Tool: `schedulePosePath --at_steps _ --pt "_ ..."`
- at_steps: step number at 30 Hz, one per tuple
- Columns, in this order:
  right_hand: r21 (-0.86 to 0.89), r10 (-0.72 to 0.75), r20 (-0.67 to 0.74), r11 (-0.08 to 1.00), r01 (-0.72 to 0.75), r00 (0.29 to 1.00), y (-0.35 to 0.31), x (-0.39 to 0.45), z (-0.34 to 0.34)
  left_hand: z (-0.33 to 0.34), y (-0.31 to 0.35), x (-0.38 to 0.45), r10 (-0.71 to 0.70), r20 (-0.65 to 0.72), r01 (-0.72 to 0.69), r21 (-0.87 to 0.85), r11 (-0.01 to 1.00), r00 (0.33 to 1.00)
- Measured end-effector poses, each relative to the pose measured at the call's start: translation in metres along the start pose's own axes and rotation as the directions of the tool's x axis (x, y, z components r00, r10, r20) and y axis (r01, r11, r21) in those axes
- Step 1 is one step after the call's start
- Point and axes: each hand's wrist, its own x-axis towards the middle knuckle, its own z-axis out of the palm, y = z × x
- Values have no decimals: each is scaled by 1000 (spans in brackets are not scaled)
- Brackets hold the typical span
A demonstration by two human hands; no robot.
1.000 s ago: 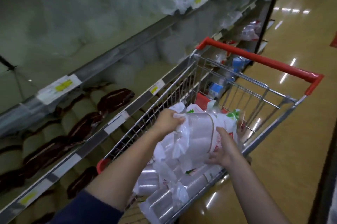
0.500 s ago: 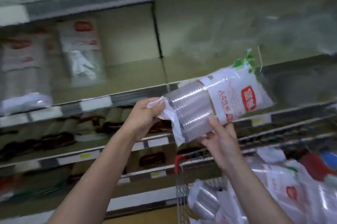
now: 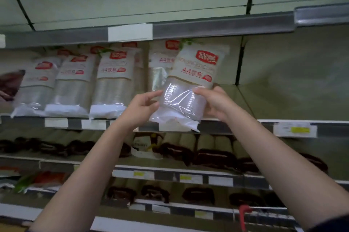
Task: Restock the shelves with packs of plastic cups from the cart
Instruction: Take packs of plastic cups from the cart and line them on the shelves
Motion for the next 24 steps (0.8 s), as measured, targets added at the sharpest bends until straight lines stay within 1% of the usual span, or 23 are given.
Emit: schedulePosePath --at_steps 3,7,10,14,18,20,21,24 --pt "-63 -25 25 998 27 999 -11 32 42 -22 -18 16 -51 -88 52 8 999 995" --pt "-238 -112 37 964 118 993 -8 61 77 -31 -34 26 -79 -78 80 12 997 994" --pt "-319 -123 50 938 133 991 2 70 87 -34 -48 34 -86 -69 90 59 994 994" --pt "-342 -117 67 930 133 991 11 77 86 -33 -56 41 -66 -37 70 123 990 997" --pt "-349 -66 38 934 75 997 14 74 80 -30 -55 41 -65 -26 68 170 983 998" --pt "-327 -48 0 944 45 999 15 65 73 -22 -52 39 -46 -86 62 196 979 995" --pt "-332 -45 -18 943 37 999 13 59 68 -18 -49 39 -27 -146 55 196 979 989" --pt "-326 -67 -84 945 36 994 6 36 38 3 -38 33 14 -280 30 151 988 960"
